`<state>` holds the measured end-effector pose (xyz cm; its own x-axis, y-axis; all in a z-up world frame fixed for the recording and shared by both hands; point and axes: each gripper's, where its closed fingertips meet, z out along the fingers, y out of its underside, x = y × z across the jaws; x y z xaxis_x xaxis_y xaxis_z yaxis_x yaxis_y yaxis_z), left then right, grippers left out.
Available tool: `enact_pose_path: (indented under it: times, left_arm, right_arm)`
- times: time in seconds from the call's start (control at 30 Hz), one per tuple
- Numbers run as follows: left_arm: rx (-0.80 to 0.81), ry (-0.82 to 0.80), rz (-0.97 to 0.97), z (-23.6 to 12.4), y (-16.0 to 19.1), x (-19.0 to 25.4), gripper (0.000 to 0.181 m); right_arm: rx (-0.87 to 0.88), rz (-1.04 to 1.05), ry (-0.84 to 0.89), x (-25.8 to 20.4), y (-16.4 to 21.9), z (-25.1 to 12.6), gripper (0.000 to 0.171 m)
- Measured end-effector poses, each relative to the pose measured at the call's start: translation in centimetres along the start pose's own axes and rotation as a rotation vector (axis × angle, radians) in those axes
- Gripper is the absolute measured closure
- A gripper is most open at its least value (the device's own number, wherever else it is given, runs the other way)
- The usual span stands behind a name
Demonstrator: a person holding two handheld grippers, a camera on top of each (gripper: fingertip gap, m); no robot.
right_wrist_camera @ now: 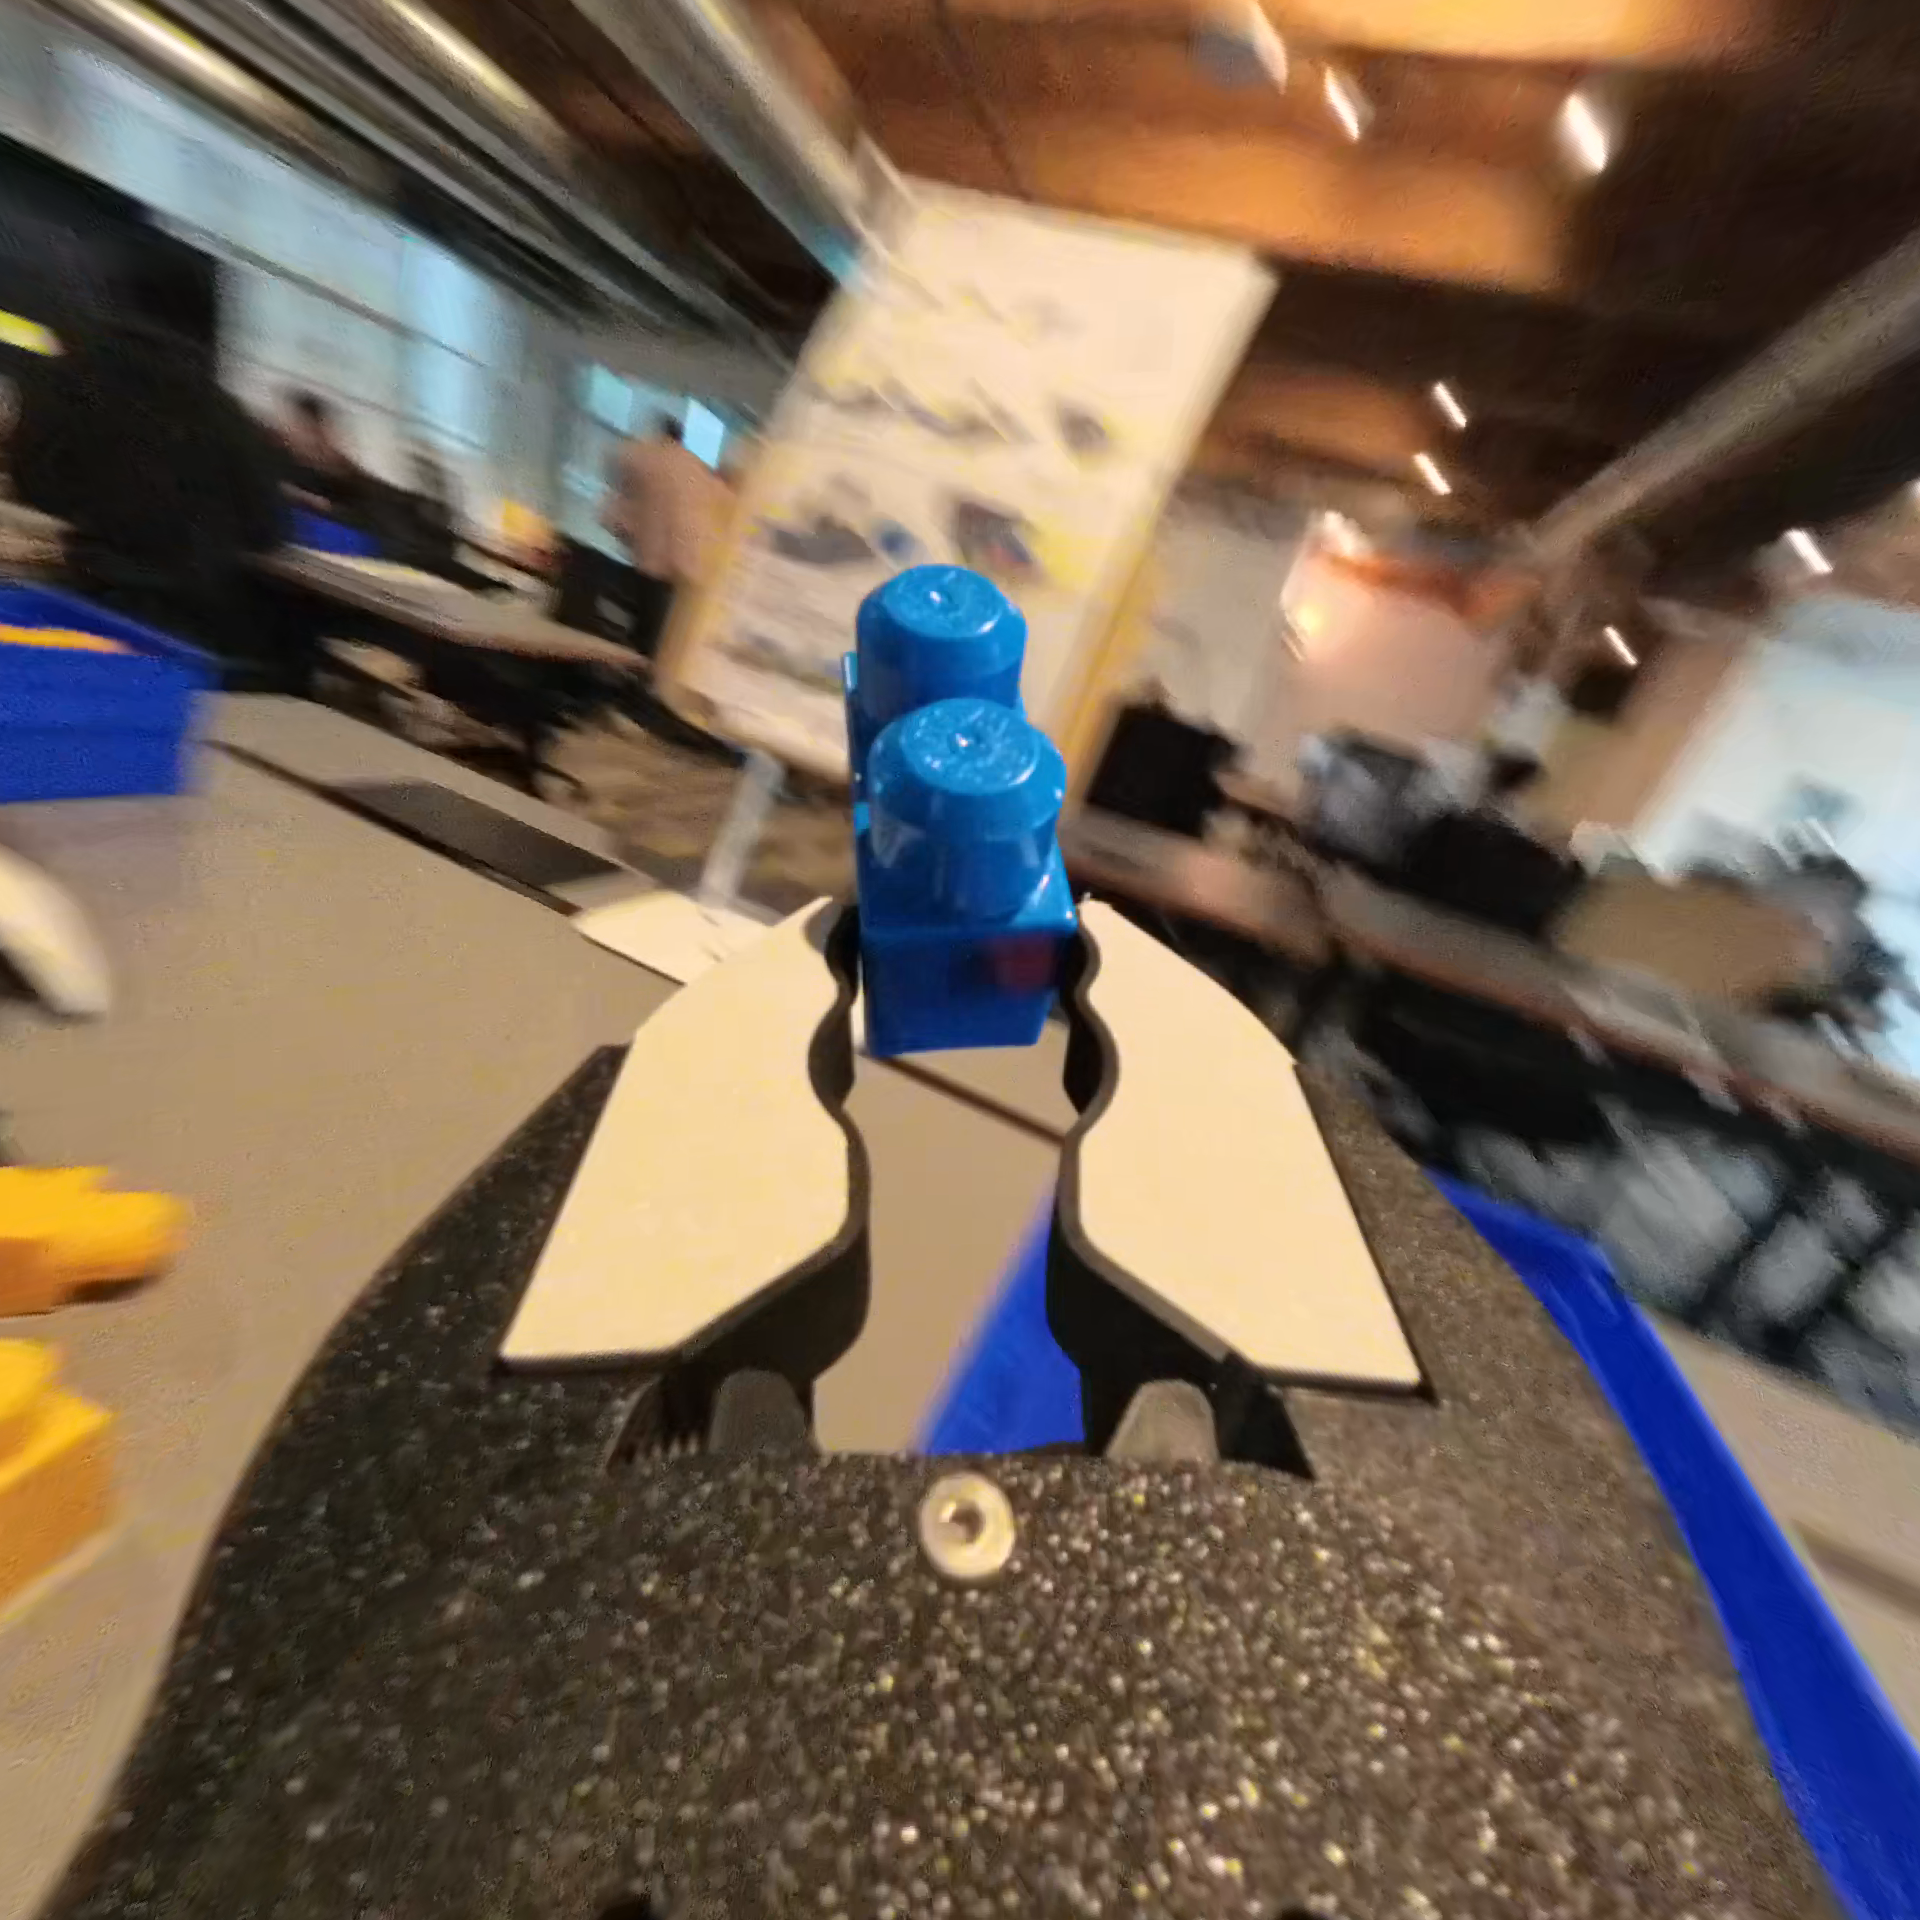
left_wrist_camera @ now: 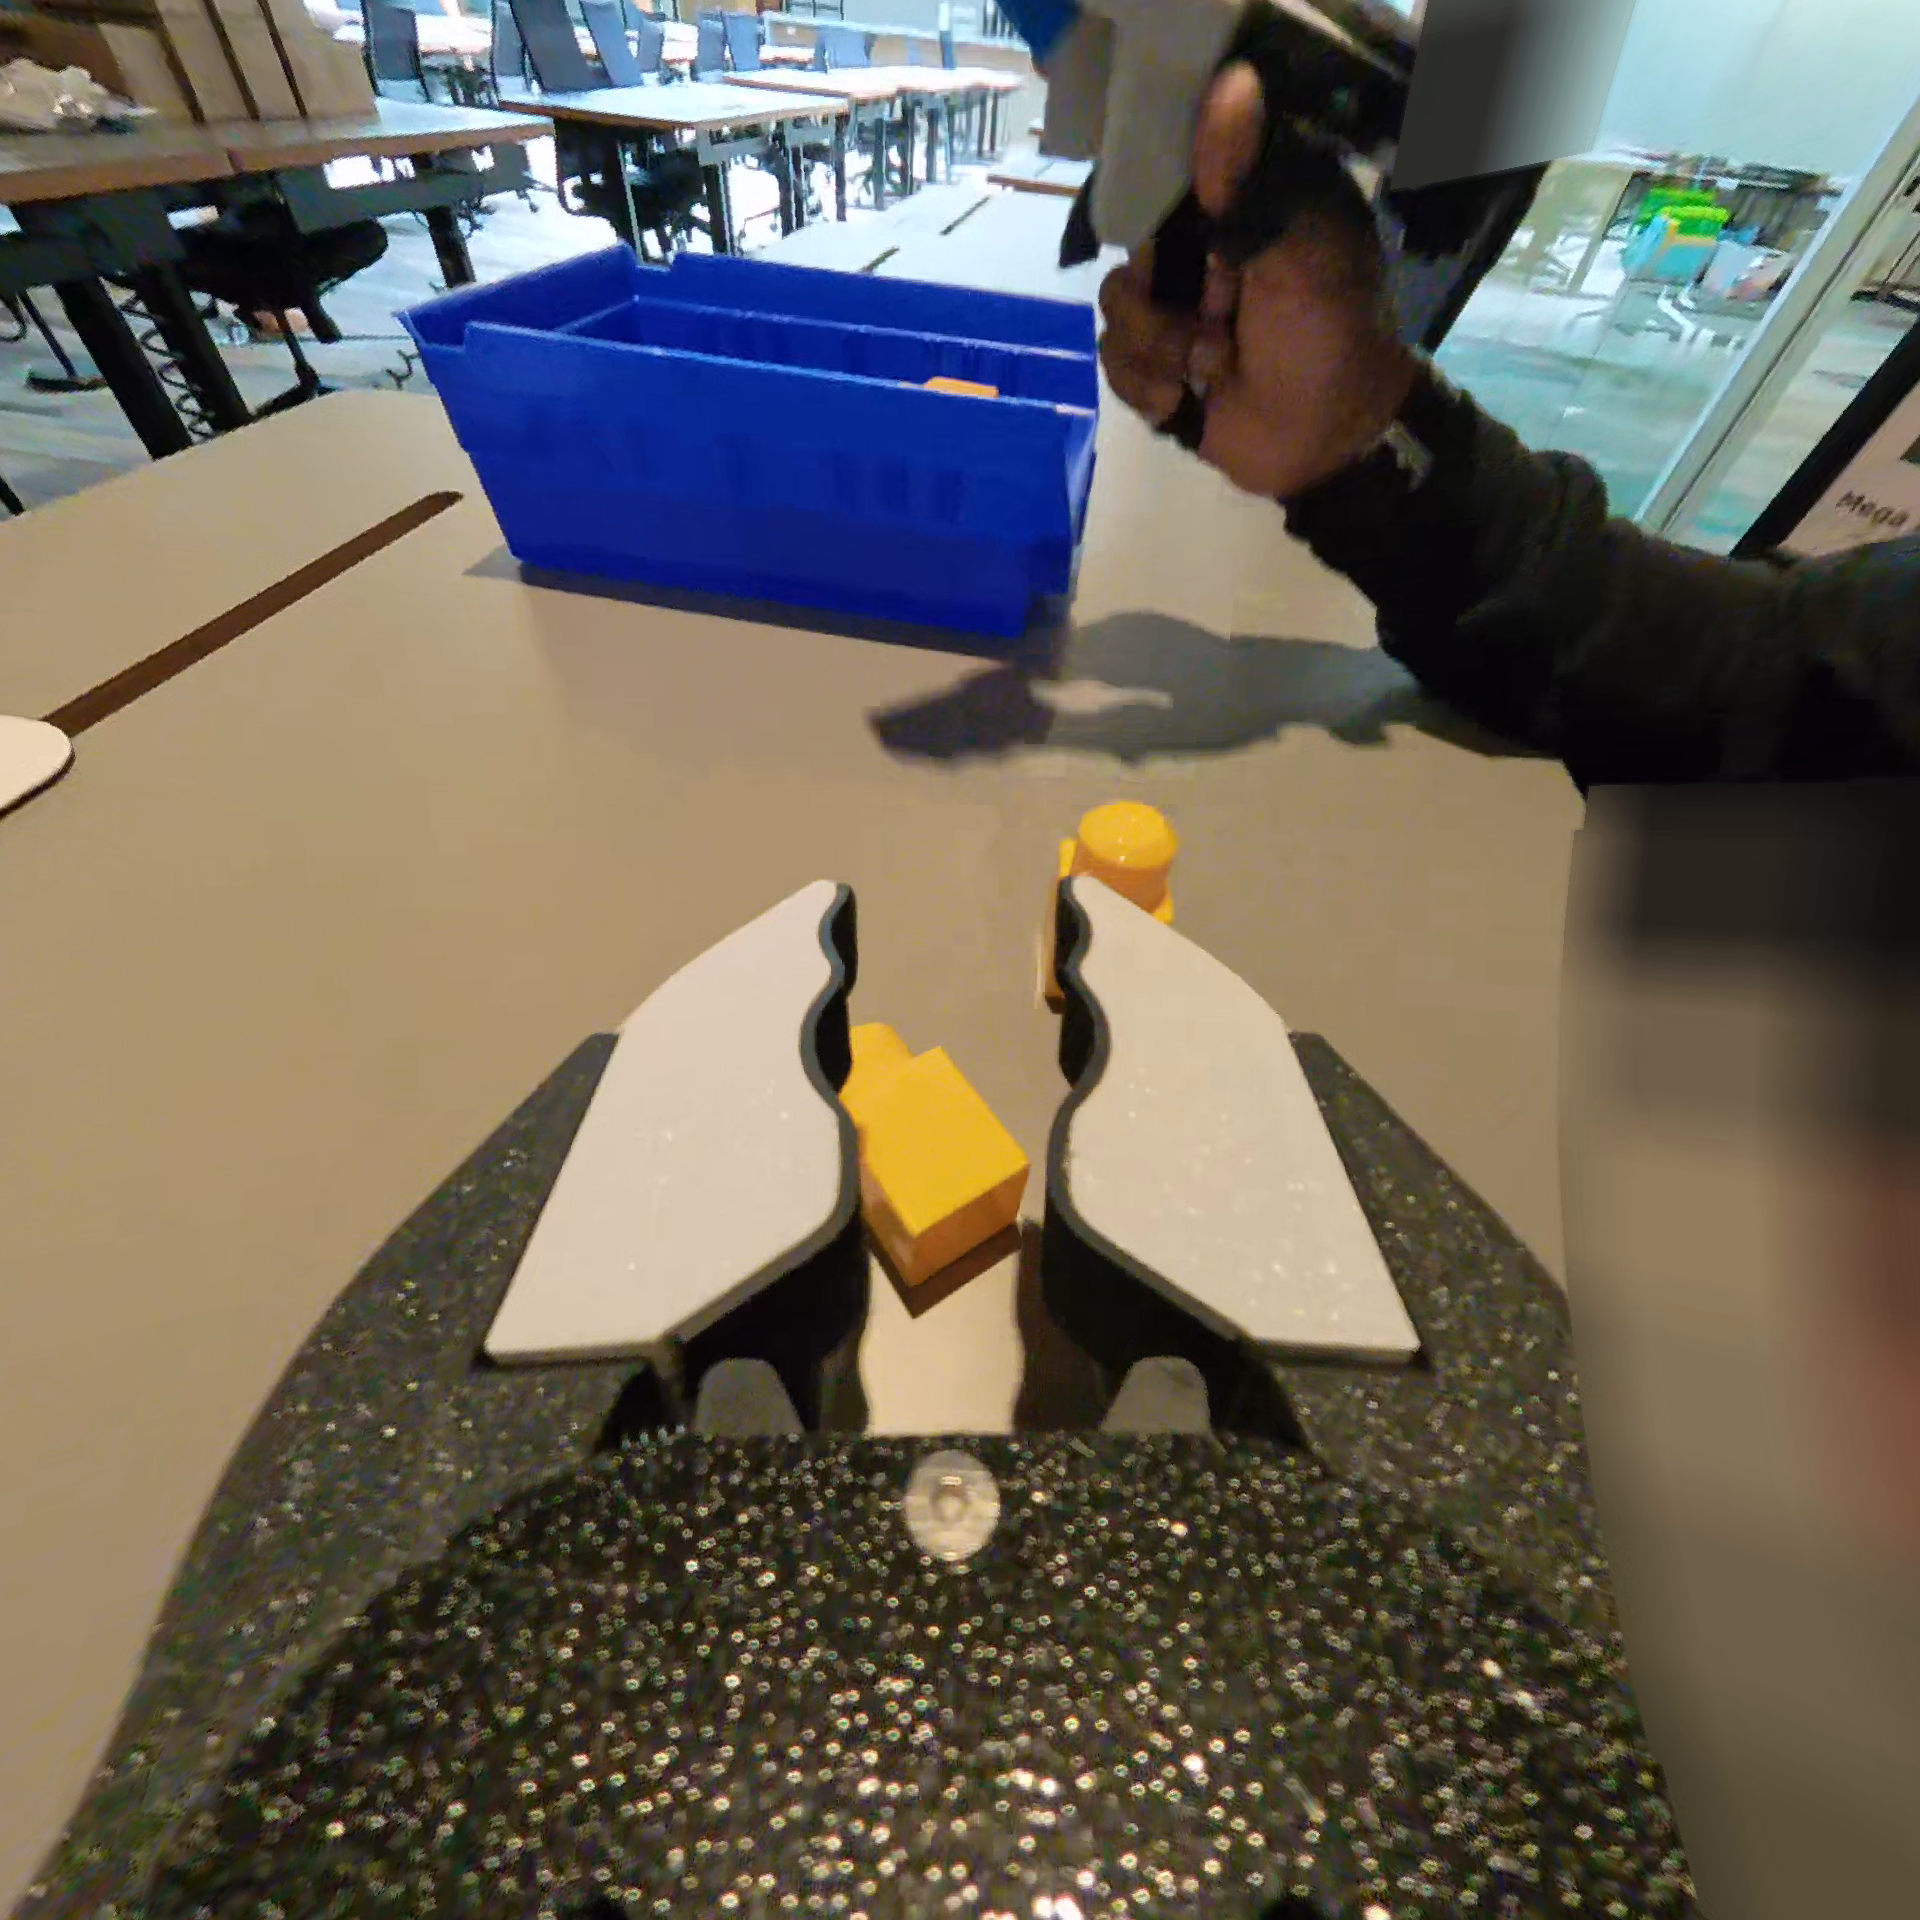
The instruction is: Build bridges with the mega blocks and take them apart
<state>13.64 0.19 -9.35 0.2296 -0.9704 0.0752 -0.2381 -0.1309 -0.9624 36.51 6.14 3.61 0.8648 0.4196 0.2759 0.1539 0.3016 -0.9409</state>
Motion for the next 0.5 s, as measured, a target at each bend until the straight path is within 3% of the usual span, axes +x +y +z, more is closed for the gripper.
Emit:
enact_pose_path:
  times: [0.07, 0.17, 0.33, 0.5]
  left_arm:
    - [-0.036, -0.005, 0.015, 0.4, 0.6, 0.1, 0.147]
    - [-0.09, -0.005, 0.049, 1.1, 1.3, 0.5, 0.147]
    - [-0.117, -0.011, 0.076, 1.2, 1.6, 0.7, 0.148]
    - [-0.099, -0.02, 0.063, 0.9, 1.2, 0.4, 0.149]
  right_arm:
    - [-0.173, 0.094, 0.13, 5.0, 3.8, -0.7, 0.134]
    - [-0.397, 0.261, 0.119, 7.3, 9.4, -1.2, 0.134]
    - [-0.661, 0.241, 0.058, 5.7, 14.3, -1.3, 0.134]
    - [-0.761, 0.114, 0.074, 4.7, 15.9, -1.2, 0.135]
